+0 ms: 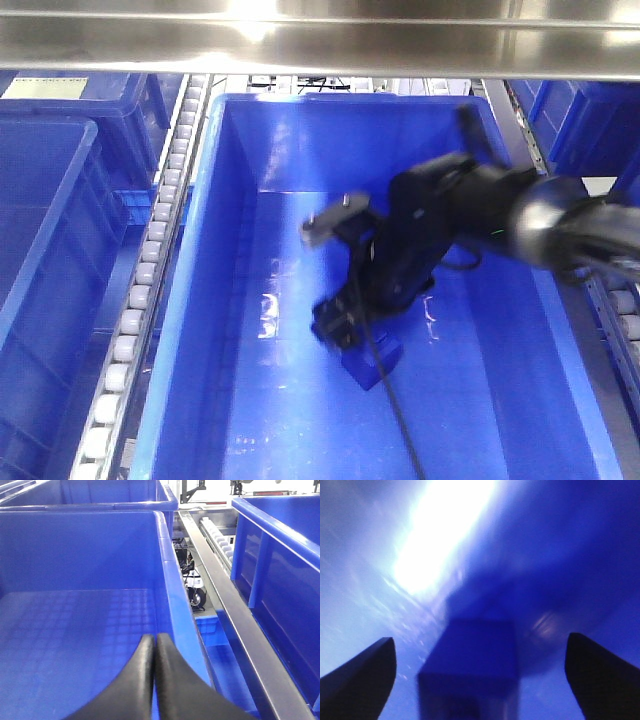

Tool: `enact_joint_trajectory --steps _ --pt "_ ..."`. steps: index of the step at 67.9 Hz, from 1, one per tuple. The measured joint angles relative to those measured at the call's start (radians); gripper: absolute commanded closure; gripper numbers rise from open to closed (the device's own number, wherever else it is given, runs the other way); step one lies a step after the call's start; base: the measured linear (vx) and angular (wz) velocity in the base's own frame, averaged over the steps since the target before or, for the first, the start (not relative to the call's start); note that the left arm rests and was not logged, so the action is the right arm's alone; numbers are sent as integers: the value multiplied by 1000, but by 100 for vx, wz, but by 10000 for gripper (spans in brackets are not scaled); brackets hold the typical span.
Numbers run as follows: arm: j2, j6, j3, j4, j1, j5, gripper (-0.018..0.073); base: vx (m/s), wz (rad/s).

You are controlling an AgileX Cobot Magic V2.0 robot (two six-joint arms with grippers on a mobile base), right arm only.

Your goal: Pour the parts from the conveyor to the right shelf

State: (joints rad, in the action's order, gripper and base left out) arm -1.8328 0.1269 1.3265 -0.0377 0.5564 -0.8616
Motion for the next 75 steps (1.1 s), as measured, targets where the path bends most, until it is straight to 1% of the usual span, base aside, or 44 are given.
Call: enact_joint_trajectory --steps 7,15,23,27,34,35,39,47,59,69,75 --pt "85 -1 -47 0 0 87 -45 0 0" --pt "198 -2 -180 0 0 244 8 0 0" --pt "321 -2 -321 -7 -3 396 106 0 0" --pt "381 -2 -378 -14 -11 461 185 0 0" --pt "497 -2 -474 -16 -22 574 396 0 0" --pt "513 -2 -486 -16 -23 587 444 0 0" --pt "581 -2 -538 -18 -25 642 568 0 0" --pt "709 -2 -632 -23 -29 740 571 0 0" --pt "878 -2 -775 -27 -62 874 569 0 0" --pt "1010 -2 -887 -27 -70 943 569 0 0" --pt "1075 -2 -944 -27 -70 957 569 0 0"
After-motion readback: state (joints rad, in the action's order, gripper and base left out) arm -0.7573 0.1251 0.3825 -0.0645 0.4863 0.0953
